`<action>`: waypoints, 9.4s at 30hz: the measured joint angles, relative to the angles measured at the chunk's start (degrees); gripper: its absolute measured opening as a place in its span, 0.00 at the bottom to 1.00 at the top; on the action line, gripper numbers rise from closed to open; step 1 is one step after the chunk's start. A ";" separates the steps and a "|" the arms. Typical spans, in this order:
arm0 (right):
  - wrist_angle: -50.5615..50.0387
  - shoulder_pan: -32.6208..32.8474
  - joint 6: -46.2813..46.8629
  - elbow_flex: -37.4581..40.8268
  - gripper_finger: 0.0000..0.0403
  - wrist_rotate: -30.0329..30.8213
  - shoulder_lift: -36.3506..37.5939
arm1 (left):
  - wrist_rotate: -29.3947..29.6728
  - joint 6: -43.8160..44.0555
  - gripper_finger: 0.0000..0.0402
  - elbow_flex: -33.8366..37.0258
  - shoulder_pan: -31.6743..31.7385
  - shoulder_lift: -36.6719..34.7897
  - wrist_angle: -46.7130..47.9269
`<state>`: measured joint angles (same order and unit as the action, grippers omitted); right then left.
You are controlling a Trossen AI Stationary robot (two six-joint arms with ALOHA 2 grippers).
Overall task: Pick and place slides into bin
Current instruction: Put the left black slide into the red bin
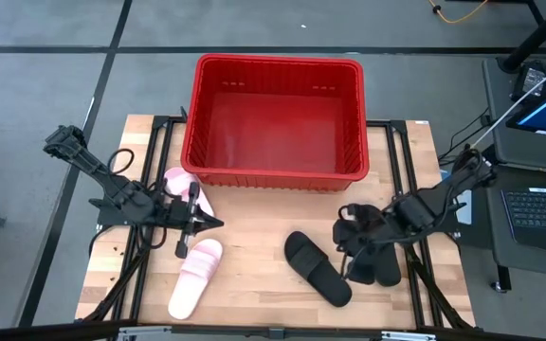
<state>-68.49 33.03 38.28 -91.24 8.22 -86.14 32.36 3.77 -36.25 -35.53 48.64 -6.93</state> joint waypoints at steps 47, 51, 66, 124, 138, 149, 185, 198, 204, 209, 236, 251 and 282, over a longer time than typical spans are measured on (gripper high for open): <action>-2.28 0.29 4.08 0.07 0.41 0.92 -25.39 | 0.35 7.65 0.37 0.00 0.00 8.64 -3.09; -1.72 0.29 4.87 0.07 0.41 5.04 -27.01 | 0.40 7.65 0.39 0.00 0.00 8.60 -4.06; 3.01 0.40 1.75 0.09 0.41 5.87 -28.73 | -2.01 9.03 0.38 0.00 0.00 8.39 -4.06; 10.74 -1.48 8.20 5.27 0.00 12.05 -18.69 | -3.34 5.13 0.18 0.00 0.00 8.35 -6.88; 12.10 -3.29 3.53 1.41 0.00 16.91 -17.17 | -0.43 3.96 0.18 -0.01 0.00 8.35 -9.46; 6.07 -6.85 -5.02 -8.71 0.00 21.05 -17.17 | 1.31 -3.51 0.26 -0.83 0.52 8.11 -15.53; 6.51 -15.58 -17.81 -18.21 0.00 26.70 -17.15 | 7.19 -10.55 0.43 -45.13 12.09 32.16 39.62; 7.01 -15.58 -17.80 -18.21 0.00 28.19 -17.15 | 10.21 -9.42 0.43 -47.27 12.80 36.70 41.58; 7.98 -15.58 -17.66 -18.21 0.00 28.17 -17.15 | 11.14 -9.05 0.43 -47.27 14.32 36.52 41.54; 8.77 -15.58 -17.73 -18.21 0.00 28.19 -17.15 | 7.97 -9.01 0.43 -47.27 15.20 36.48 43.15; 12.00 -15.62 -20.66 -18.21 0.00 28.41 -17.15 | 8.61 -7.40 0.39 -47.27 19.26 36.48 50.63; 11.84 -15.60 -22.78 -18.21 0.00 30.72 -17.15 | 4.97 -7.54 0.37 -47.27 15.07 36.48 52.91; 11.59 -6.43 -20.10 -22.82 0.00 43.18 -17.15 | 10.66 5.21 0.38 -39.97 4.88 36.50 50.00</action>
<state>-56.89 26.60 18.18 -114.06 51.40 -103.28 43.02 8.98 -76.23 -30.65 85.14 43.07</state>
